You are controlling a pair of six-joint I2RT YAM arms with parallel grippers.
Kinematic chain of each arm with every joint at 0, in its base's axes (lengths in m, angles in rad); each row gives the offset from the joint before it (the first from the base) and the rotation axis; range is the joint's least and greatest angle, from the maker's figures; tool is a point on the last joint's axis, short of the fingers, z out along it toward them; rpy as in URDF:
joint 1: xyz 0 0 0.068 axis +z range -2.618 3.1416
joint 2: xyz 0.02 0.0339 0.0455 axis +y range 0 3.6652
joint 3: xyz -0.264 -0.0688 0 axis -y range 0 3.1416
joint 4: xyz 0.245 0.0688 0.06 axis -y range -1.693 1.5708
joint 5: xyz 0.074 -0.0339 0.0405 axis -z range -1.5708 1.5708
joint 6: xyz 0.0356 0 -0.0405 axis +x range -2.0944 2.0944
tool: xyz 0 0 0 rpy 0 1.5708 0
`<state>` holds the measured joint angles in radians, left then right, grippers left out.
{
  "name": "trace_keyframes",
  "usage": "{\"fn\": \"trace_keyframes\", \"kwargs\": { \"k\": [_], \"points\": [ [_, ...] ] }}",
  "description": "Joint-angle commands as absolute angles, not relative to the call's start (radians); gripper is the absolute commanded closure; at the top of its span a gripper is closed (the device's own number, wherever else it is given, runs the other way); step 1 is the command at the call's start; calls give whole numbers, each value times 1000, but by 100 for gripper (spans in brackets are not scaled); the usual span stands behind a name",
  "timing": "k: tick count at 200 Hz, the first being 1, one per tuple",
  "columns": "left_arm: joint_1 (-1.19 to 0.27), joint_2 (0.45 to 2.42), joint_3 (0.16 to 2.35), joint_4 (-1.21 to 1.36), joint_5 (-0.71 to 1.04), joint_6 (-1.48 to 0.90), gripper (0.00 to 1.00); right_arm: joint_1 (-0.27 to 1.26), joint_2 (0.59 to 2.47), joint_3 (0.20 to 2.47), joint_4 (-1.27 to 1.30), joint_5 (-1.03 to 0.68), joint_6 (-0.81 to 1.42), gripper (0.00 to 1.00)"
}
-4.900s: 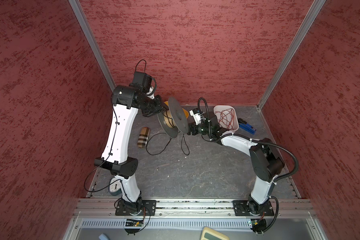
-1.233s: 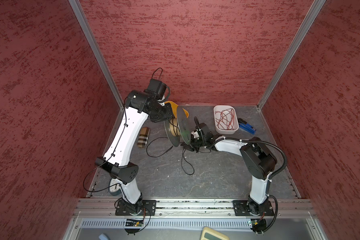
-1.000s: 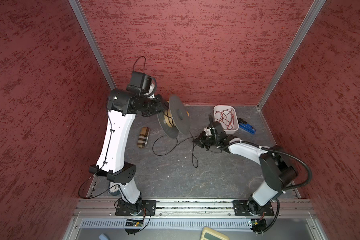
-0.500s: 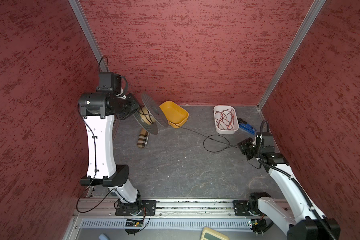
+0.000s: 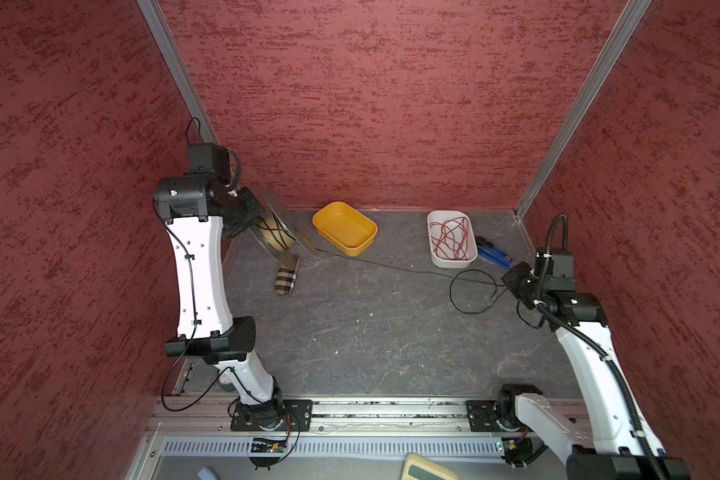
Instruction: Wrap the cables
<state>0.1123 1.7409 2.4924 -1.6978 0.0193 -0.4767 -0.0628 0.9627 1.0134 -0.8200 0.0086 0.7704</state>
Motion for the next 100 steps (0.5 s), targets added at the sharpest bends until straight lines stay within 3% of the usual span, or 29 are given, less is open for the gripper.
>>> {"fn": "trace_keyframes", "kwargs": {
  "k": [1, 10, 30, 49, 100],
  "points": [
    [69, 1718, 2465, -1719, -18, -469, 100, -65, 969, 987, -788, -25, 673, 66],
    [36, 1722, 2449, -1717, -11, -475, 100, -52, 968, 979, -770, -59, 658, 57],
    [-30, 1740, 2437, -1710, 3, -496, 100, -29, 976, 979, -746, -132, 622, 50],
    [-98, 1760, 2454, -1703, 1, -523, 100, -4, 986, 973, -715, -178, 600, 32],
    [-200, 1793, 2449, -1684, 1, -560, 100, 163, 1073, 952, -536, -279, 530, 20]
  ]
}}
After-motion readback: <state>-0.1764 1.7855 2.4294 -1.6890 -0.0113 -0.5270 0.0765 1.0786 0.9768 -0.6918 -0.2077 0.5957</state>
